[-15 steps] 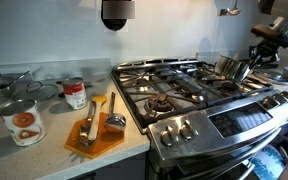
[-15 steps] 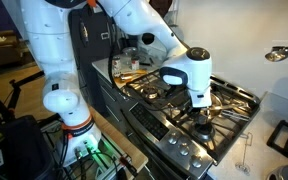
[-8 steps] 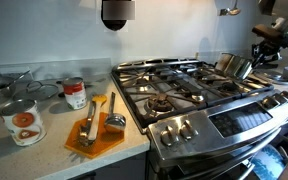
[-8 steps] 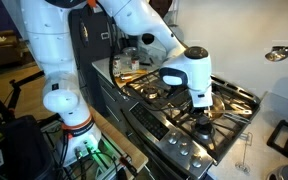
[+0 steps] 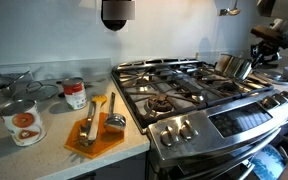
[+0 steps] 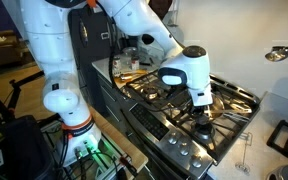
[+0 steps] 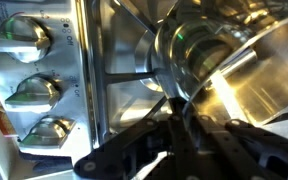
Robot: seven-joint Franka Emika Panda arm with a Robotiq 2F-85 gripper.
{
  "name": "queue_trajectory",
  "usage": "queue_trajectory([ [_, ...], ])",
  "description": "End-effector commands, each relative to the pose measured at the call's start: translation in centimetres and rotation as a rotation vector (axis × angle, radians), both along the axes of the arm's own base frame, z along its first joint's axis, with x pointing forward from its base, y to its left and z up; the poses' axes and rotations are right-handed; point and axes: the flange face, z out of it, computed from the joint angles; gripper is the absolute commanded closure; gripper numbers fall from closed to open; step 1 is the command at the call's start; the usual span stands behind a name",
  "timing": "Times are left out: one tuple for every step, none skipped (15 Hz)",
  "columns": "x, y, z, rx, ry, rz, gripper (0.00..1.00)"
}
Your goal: Move the silver pot to the right
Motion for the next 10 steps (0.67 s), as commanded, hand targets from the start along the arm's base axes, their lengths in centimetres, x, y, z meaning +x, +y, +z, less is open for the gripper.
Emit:
queue_trajectory([
  [1.3, 0.9, 0.4, -0.014, -0.006, 0.031, 0.98],
  [1.4, 1.1, 0.4, -0.016, -0.004, 0.04, 0.98],
  [1.5, 1.2, 0.4, -0.018, -0.003, 0.047, 0.98],
  [1.7, 1.3, 0.1, -0.038, 0.001, 0.04, 0.98],
  [1.8, 1.5, 0.0, -0.045, 0.004, 0.044, 0.98],
  [2.0, 1.7, -0.2, -0.055, 0.011, 0.053, 0.98],
  [2.1, 2.0, -0.2, -0.06, 0.017, 0.064, 0.98],
  [2.2, 2.1, -0.4, -0.074, 0.021, 0.067, 0.98],
  [2.3, 2.3, -0.4, -0.083, 0.023, 0.07, 0.98],
  [2.3, 2.3, -0.5, -0.098, 0.027, 0.067, 0.98],
])
